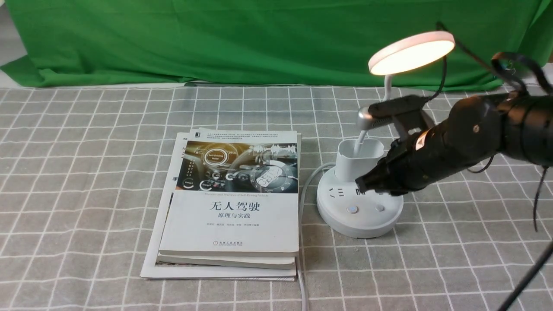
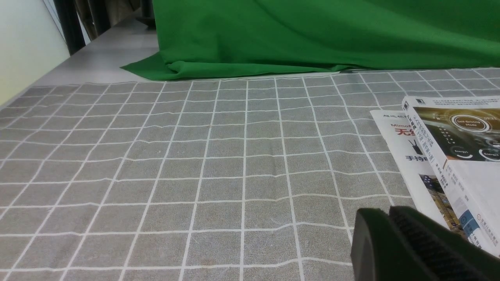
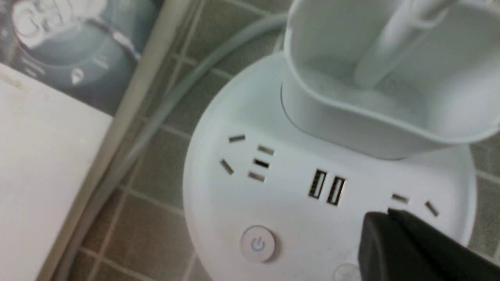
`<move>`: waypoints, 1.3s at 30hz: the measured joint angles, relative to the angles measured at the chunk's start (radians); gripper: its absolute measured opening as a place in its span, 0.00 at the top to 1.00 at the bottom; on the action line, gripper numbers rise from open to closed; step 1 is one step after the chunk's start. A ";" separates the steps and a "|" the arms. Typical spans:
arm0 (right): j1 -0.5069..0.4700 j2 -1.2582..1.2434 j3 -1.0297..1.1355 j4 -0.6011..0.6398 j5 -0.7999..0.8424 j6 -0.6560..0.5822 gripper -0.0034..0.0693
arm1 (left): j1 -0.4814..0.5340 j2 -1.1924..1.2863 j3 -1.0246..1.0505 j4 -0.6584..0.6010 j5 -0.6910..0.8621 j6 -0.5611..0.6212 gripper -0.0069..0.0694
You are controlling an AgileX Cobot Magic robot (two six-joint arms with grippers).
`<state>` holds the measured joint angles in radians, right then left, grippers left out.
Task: Turn on the desk lamp on the grey coffee tablecloth with your hand.
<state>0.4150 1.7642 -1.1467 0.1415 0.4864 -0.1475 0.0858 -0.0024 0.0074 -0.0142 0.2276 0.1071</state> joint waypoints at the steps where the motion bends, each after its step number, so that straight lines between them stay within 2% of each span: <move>1: 0.000 -0.013 0.000 0.000 0.000 0.000 0.90 | 0.000 0.000 0.000 0.000 0.000 0.000 0.88; 6: 0.000 -0.075 0.012 -0.001 0.075 0.000 0.90 | 0.000 0.000 0.000 0.000 0.000 0.000 0.88; 11: 0.000 -0.190 0.120 -0.001 0.113 0.011 0.90 | 0.000 0.000 0.000 0.000 0.000 -0.001 0.88; 20: 0.000 -0.630 0.371 -0.001 0.159 0.123 0.88 | 0.000 0.000 0.000 0.000 0.000 0.000 0.88; 26: 0.000 -0.804 0.408 -0.029 0.188 0.139 0.84 | 0.000 0.000 0.000 0.000 0.000 0.000 0.88; 30: 0.000 -0.884 0.408 -0.044 0.190 0.106 0.91 | 0.000 0.000 0.000 0.000 0.000 0.000 0.88; 33: -0.003 -0.936 0.418 -0.055 0.181 0.069 0.92 | 0.000 0.000 0.000 0.000 0.000 0.000 0.88; 35: -0.036 -0.994 0.456 -0.060 0.150 0.051 0.92 | 0.000 0.000 0.000 0.000 0.000 0.000 0.88; 39: -0.175 -1.171 0.612 -0.045 0.017 -0.024 0.92 | -0.001 0.000 0.000 0.014 0.000 0.000 0.88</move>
<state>0.2396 0.5936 -0.5347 0.0961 0.5032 -0.1716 0.0844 -0.0024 0.0074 0.0000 0.2276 0.1070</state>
